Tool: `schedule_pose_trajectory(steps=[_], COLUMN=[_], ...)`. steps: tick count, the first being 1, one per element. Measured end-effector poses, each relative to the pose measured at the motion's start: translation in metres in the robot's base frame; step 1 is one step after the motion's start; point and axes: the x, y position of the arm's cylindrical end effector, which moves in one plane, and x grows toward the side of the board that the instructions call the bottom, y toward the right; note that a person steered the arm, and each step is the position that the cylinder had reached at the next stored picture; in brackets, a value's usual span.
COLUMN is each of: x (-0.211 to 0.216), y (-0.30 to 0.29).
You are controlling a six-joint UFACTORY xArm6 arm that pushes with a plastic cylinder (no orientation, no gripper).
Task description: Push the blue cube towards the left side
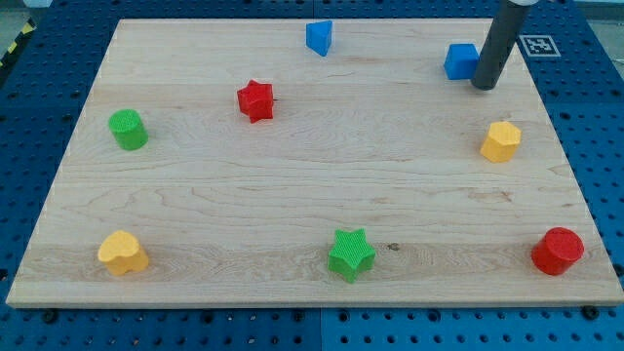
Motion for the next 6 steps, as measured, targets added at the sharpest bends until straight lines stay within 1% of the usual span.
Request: schedule_pose_trajectory(steps=[1, 3, 4, 5, 6], x=[0.005, -0.049, -0.047, -0.022, 0.000], y=[0.013, 0.031, -0.012, -0.047, -0.062])
